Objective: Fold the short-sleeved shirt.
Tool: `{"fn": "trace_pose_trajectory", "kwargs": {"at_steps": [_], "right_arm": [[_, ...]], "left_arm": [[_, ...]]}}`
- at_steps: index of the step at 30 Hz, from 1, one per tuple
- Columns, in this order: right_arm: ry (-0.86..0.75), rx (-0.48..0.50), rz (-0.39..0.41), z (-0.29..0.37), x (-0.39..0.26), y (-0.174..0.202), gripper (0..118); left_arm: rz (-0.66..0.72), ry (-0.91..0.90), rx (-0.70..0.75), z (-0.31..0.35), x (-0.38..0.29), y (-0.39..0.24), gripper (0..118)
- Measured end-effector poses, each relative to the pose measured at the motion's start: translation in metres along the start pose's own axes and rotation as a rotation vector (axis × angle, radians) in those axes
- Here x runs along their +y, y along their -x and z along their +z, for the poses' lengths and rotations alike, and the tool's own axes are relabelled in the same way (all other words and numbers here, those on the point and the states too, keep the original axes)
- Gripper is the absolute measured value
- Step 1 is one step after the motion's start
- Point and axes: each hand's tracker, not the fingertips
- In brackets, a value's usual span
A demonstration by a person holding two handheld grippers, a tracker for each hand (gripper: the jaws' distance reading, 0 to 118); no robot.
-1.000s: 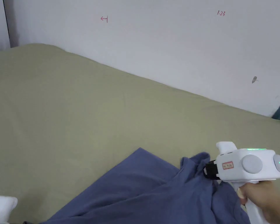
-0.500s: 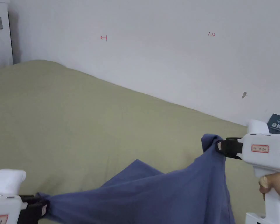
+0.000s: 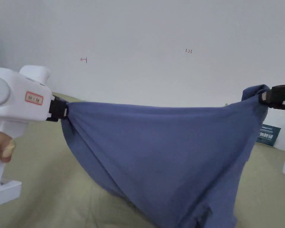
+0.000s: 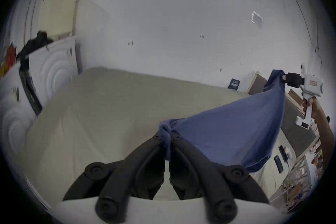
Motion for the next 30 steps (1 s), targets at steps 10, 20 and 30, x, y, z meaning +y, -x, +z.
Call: {"fn": "trace_pose_trajectory", "kwargs": {"at_steps": [10, 20, 30], "right_arm": [[-0.119, -0.118, 0.055, -0.031, 0.058, -0.017, 0], [-0.248, -0.129, 0.081, -0.032, 0.087, -0.009, 0], [-0.354, -0.112, 0.064, -0.024, 0.117, 0.000, 0]], "left_arm": [[-0.040, -0.116, 0.005, -0.052, 0.108, -0.025, 4], [-0.065, -0.257, 0.103, -0.047, 0.144, -0.051, 4], [-0.073, -0.327, 0.140, -0.030, 0.172, -0.049, 4]]}}
